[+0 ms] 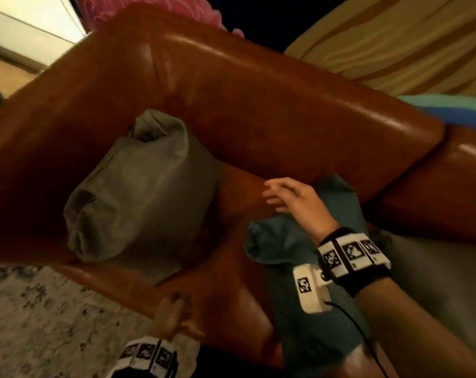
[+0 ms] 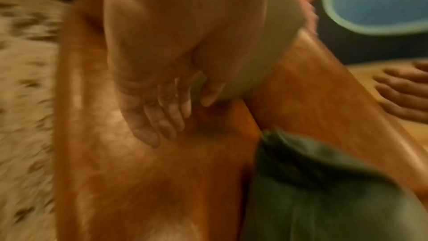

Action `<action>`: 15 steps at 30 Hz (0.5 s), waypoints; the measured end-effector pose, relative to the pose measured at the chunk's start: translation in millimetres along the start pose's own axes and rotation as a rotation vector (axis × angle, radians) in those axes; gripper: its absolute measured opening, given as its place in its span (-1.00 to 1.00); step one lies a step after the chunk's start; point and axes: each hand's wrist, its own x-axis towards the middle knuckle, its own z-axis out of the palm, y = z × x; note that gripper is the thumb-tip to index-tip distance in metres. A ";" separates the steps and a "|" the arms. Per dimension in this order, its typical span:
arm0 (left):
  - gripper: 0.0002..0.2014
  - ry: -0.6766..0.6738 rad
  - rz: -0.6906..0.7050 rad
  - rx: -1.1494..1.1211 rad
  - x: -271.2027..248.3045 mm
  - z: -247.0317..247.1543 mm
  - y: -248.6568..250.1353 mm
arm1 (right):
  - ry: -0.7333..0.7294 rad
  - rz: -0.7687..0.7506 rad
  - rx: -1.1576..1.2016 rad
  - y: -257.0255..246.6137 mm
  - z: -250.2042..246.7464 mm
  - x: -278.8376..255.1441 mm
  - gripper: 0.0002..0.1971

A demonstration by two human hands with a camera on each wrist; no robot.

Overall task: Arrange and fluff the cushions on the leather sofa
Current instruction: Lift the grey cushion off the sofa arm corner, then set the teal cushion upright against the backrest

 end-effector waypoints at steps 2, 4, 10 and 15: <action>-0.70 -0.071 0.144 0.277 -9.6 37.8 13.3 | 0.174 0.035 -0.008 41.0 -47.0 -29.7 -0.86; -0.80 -0.098 0.226 0.334 -14.6 77.3 32.6 | 0.337 0.111 -0.041 89.3 -87.8 -59.1 -0.86; -0.29 -0.006 0.175 -0.024 9.5 160.9 58.4 | 0.660 0.532 0.049 239.1 -137.3 -143.8 -0.74; -0.24 -0.084 0.181 -0.120 26.4 180.2 59.9 | 0.459 0.912 0.208 299.7 -99.4 -177.4 -0.25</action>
